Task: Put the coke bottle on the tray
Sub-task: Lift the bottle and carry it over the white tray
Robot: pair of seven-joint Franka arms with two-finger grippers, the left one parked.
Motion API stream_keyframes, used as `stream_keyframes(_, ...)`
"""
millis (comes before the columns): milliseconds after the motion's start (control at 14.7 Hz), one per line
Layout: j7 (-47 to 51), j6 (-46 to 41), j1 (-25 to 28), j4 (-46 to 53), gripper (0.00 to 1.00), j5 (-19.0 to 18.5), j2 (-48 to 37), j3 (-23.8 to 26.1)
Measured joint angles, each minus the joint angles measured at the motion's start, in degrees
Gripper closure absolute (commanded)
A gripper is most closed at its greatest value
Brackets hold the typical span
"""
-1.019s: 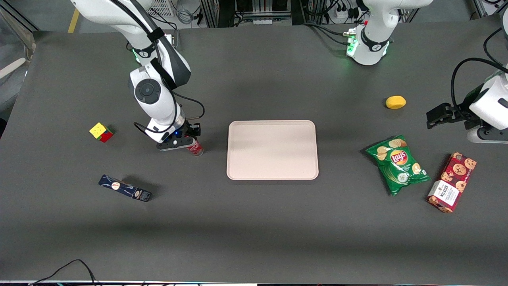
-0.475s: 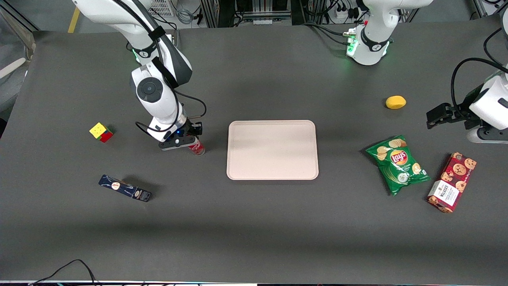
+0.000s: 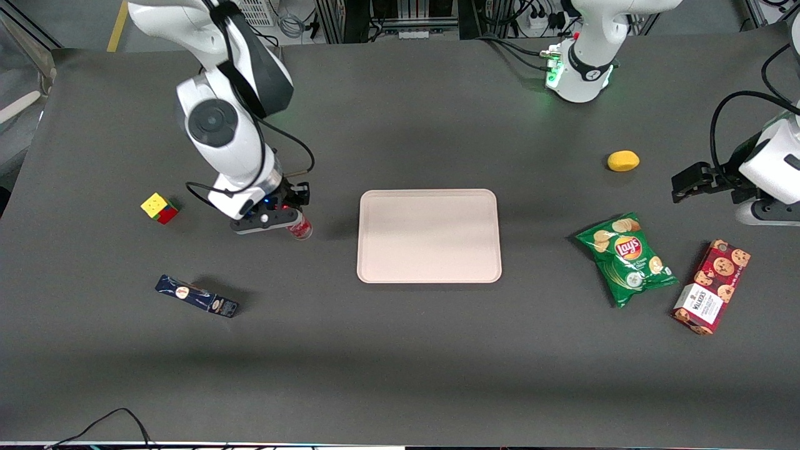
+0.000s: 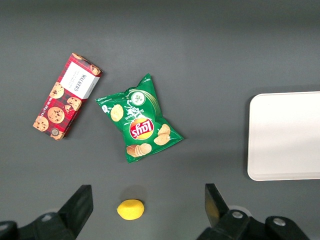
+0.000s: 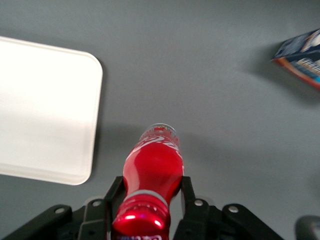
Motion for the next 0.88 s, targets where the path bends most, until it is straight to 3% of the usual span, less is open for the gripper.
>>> stream_keyframes(272, 0.0, -9.7, 0.0, 10.2, 1.00, 0.0, -1.7, 0.9)
stream_keyframes(475, 0.6, -10.1, 0.1, 11.8, 1.00, 0.8, -1.2, 1.7)
stream_keyframes(883, 16.0, -9.8, 0.6, 18.3, 1.00, 1.1, 6.5, 10.7)
